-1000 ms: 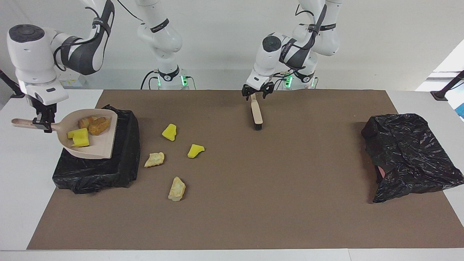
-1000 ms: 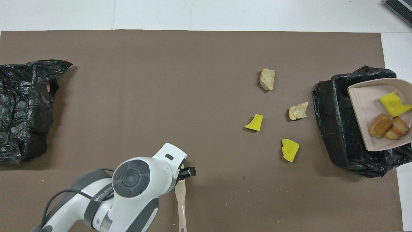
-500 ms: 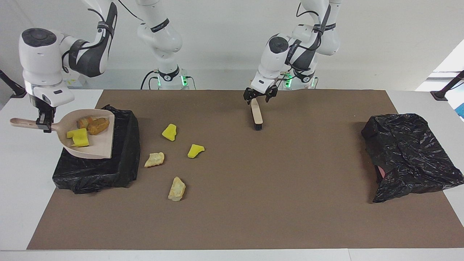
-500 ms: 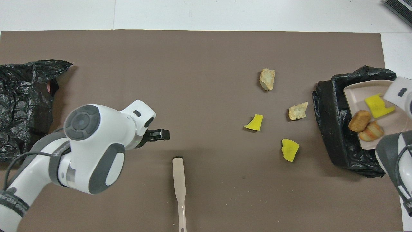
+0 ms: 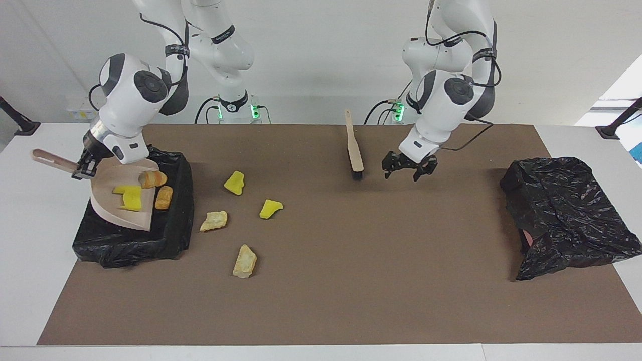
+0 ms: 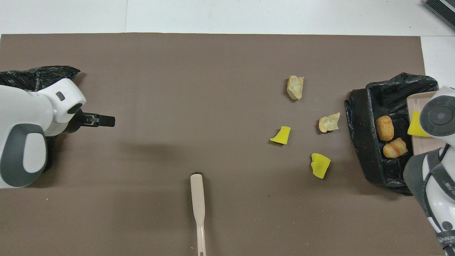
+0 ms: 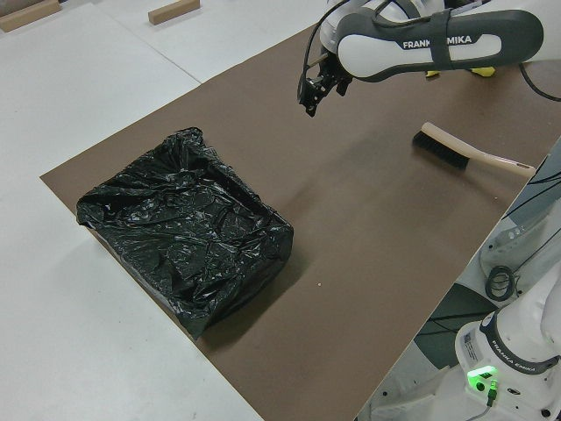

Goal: Sweep and dump trash in bin
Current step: 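Tip the dustpan into the trash bag with the right gripper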

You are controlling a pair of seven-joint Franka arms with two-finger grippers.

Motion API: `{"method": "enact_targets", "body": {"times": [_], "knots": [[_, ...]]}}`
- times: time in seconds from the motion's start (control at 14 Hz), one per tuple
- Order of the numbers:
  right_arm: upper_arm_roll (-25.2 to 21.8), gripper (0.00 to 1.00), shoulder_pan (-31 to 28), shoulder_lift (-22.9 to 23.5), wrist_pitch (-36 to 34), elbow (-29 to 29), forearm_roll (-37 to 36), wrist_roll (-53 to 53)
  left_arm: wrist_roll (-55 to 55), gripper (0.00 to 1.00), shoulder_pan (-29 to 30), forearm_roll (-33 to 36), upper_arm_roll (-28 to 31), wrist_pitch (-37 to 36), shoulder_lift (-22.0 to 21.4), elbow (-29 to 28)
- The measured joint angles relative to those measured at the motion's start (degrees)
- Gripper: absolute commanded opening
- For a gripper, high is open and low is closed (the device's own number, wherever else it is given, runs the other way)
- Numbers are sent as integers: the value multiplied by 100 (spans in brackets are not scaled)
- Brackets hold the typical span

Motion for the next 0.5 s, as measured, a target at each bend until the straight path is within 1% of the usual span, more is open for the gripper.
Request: {"method": "enact_targets", "body": {"times": [0.14, 0.21, 0.36, 0.5], "knots": [[10, 0, 331, -39, -465, 64, -156, 20, 372, 100, 274, 5, -1, -63, 3, 218], [14, 0, 473, -51, -608, 84, -241, 20, 442, 100, 377, 6, 1, -244, 13, 365], [22, 0, 608, -74, -740, 94, -542, 42, 449, 100, 515, 7, 9, -867, 62, 792], [10, 0, 603, -90, -746, 94, -758, 144, 421, 100, 639, 119, 26, -1429, 142, 1284]]}}
